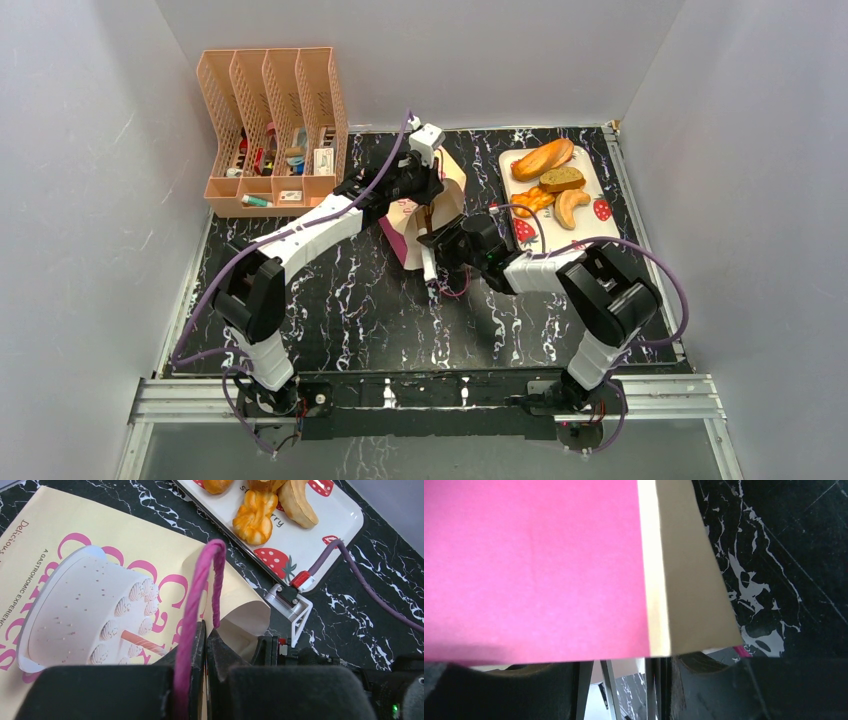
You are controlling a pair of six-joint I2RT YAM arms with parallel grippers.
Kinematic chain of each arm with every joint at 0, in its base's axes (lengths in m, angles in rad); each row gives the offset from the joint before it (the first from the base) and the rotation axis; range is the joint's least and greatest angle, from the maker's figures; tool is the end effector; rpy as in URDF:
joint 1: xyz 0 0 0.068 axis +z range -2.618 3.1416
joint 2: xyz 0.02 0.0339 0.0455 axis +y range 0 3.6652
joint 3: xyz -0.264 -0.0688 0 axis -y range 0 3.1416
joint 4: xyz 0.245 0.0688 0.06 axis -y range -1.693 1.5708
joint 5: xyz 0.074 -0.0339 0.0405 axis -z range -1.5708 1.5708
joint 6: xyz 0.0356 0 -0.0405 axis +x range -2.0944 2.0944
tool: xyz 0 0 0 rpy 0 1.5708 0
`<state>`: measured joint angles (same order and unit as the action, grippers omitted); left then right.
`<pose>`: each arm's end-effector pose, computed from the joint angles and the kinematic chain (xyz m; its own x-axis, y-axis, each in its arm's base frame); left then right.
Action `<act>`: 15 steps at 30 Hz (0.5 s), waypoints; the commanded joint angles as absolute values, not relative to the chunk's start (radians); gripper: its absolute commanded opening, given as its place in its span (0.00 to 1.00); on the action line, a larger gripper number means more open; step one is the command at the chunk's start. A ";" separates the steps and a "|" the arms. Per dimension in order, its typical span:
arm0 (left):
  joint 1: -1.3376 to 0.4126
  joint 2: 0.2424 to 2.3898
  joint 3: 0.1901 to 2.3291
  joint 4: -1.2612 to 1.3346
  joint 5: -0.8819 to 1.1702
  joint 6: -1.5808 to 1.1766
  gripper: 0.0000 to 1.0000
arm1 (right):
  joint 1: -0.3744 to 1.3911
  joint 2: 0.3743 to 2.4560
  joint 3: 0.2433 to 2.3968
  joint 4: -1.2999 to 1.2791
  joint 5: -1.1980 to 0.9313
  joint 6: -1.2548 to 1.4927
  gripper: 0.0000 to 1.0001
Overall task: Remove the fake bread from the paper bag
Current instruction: Take out the fake bread from the paper bag.
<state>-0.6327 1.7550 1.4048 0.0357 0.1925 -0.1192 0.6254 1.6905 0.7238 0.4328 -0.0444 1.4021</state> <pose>0.3368 -0.2554 0.3116 -0.3342 0.1003 -0.9372 0.6923 0.7009 -0.1718 0.2702 0.1970 0.1523 -0.6764 0.7264 -0.1223 0.3033 0.4259 0.8524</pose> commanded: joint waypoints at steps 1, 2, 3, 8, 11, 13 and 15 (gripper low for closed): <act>-0.649 1.680 1.417 0.049 0.219 -0.132 0.00 | 0.608 1.732 0.773 0.495 -0.094 1.408 0.40; -0.649 1.680 1.417 0.049 0.219 -0.132 0.00 | 0.605 1.735 0.777 0.502 -0.102 1.409 0.39; -0.650 1.680 1.417 0.048 0.218 -0.132 0.00 | 0.603 1.758 0.779 0.511 -0.111 1.411 0.39; -0.649 1.681 1.415 0.044 0.207 -0.126 0.00 | 0.592 1.778 0.772 0.556 -0.148 1.418 0.27; -0.649 1.685 1.413 0.043 0.197 -0.123 0.00 | 0.587 1.763 0.751 0.577 -0.160 1.427 0.19; -0.649 1.686 1.413 0.043 0.190 -0.122 0.00 | 0.584 1.750 0.733 0.593 -0.167 1.432 0.16; -0.649 1.687 1.413 0.044 0.174 -0.119 0.00 | 0.582 1.722 0.715 0.600 -0.169 1.433 0.13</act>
<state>-0.6327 1.7550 1.4048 0.0204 0.1574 -0.1120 0.5941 1.7691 0.7387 0.5518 -0.1463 1.4113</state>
